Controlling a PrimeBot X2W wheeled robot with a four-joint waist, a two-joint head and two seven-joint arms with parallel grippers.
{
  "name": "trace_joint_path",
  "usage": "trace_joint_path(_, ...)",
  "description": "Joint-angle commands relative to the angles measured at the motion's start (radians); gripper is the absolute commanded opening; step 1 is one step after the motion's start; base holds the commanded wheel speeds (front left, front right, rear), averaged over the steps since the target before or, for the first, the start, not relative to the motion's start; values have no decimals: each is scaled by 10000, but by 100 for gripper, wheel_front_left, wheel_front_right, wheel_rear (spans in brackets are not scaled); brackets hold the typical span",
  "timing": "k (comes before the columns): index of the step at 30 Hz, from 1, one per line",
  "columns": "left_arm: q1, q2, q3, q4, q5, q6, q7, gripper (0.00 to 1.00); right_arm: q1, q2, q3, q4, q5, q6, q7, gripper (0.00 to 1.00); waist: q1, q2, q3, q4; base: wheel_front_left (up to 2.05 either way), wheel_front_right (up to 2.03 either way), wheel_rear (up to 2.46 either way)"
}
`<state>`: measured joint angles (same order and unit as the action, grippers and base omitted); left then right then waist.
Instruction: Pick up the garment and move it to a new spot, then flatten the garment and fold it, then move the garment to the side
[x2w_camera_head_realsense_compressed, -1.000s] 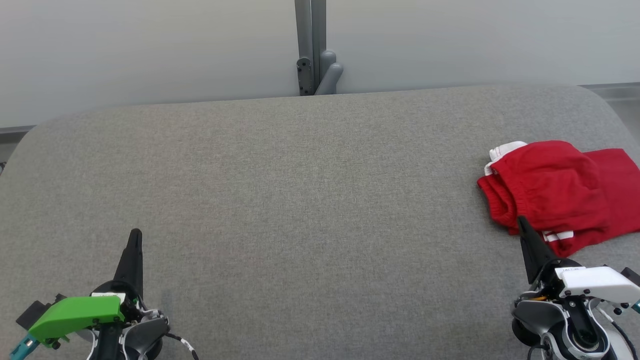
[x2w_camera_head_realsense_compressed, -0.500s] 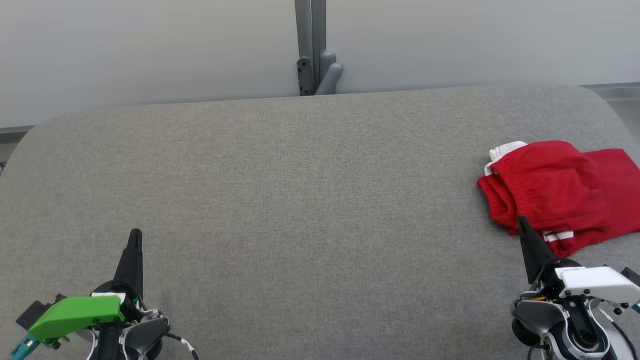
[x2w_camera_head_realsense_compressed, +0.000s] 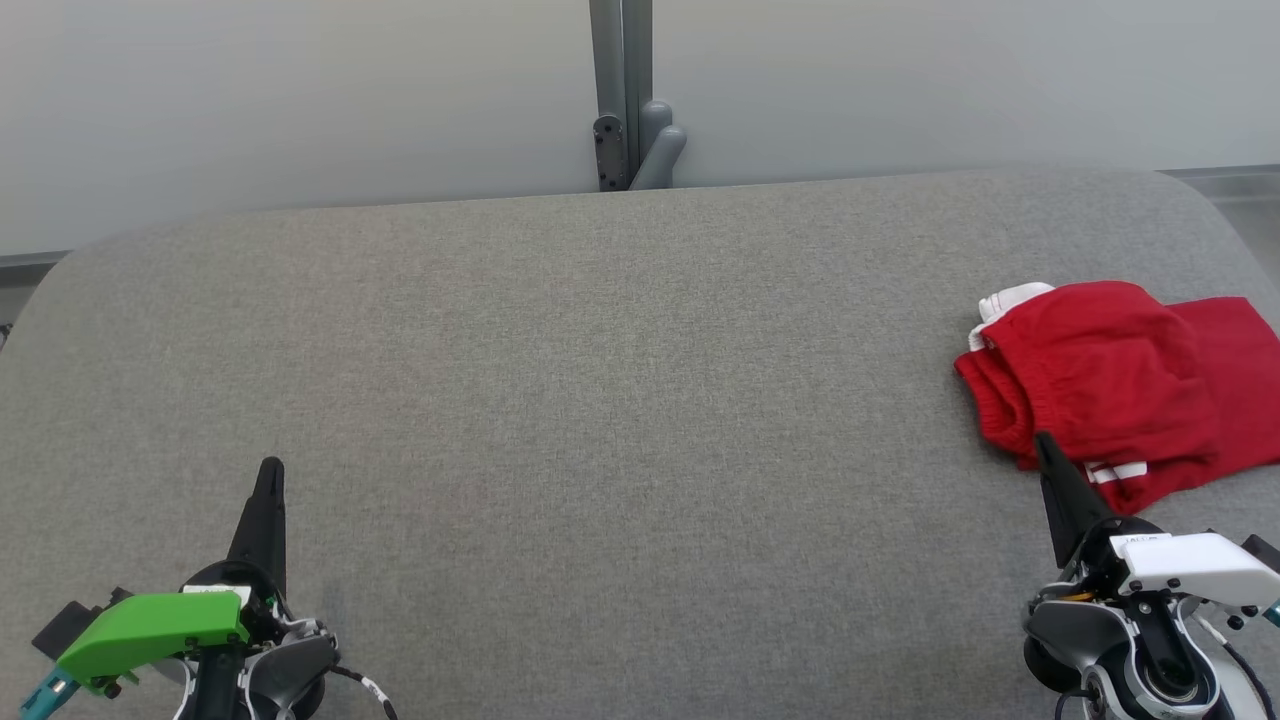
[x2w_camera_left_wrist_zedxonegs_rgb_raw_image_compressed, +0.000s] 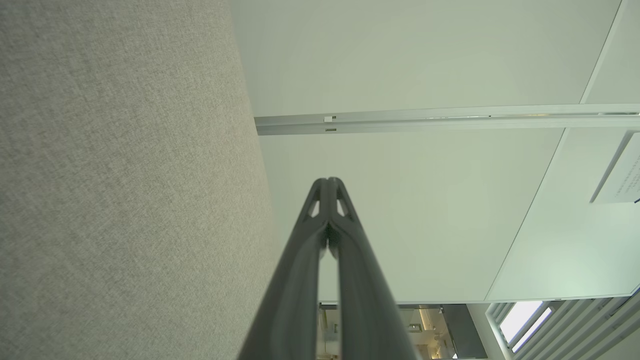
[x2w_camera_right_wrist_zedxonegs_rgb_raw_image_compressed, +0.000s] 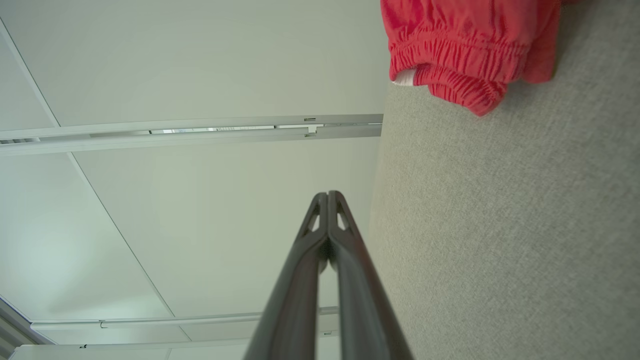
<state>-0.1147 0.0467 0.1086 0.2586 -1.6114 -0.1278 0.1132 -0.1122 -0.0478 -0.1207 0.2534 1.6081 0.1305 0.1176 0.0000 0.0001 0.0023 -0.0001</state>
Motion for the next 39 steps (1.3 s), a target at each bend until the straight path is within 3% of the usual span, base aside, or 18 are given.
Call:
trace_joint_path(1,-134,66,36,-46,-15,-56,13,0,-85,-45,-21,-36,59,4,22,0,0,-1,0,0,0,0,0)
trace_joint_path(39,-134,67,35,-46,-15,-56,12,0,-85,-45,-20,-36,60,4,21,0,0,-1,0,0,0,0,0)
